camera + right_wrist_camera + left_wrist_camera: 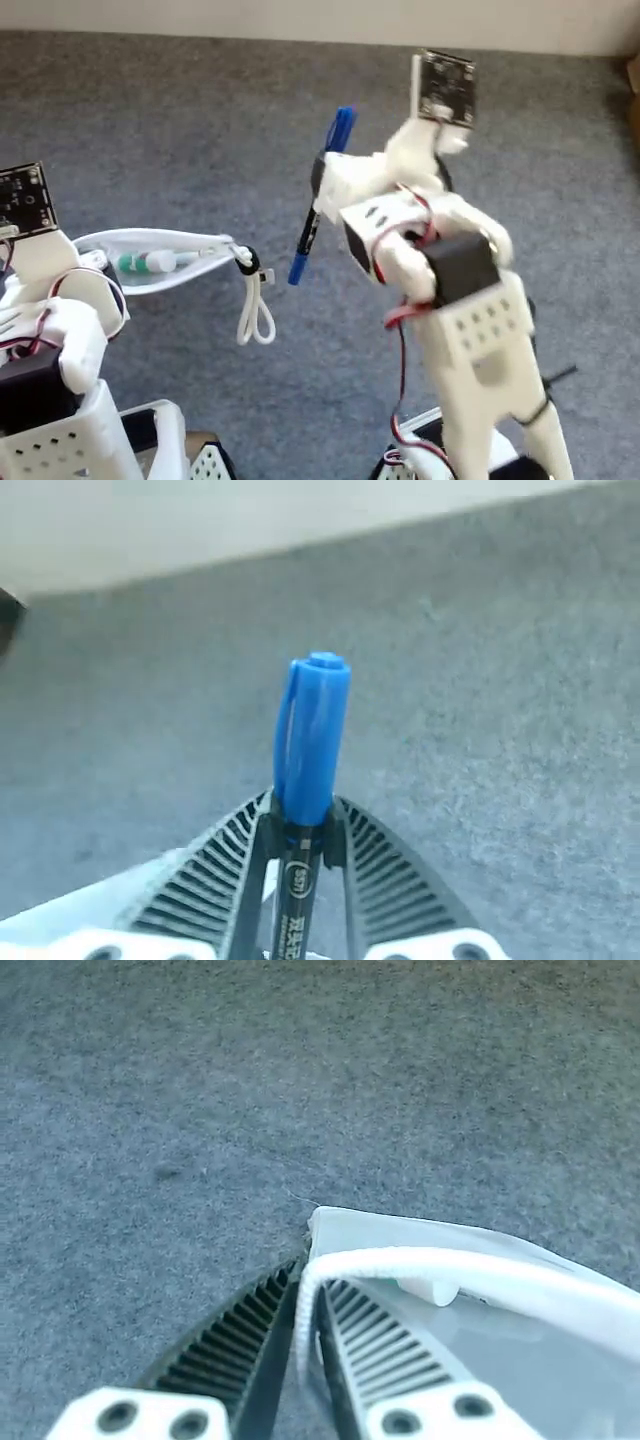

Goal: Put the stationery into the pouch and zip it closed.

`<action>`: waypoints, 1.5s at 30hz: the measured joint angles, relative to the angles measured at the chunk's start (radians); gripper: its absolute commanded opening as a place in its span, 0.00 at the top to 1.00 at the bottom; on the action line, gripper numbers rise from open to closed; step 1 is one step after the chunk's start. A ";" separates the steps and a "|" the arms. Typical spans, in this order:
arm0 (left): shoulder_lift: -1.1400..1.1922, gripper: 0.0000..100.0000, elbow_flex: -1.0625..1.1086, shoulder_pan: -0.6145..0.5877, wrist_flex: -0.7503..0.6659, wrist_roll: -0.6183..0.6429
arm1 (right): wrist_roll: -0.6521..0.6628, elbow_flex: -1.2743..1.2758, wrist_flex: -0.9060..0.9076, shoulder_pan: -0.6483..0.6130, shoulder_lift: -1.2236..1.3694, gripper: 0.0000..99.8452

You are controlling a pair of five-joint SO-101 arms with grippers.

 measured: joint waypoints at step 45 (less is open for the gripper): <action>0.000 0.99 0.000 -0.023 0.000 0.000 | 0.457 1.119 -1.703 -0.539 -0.552 1.00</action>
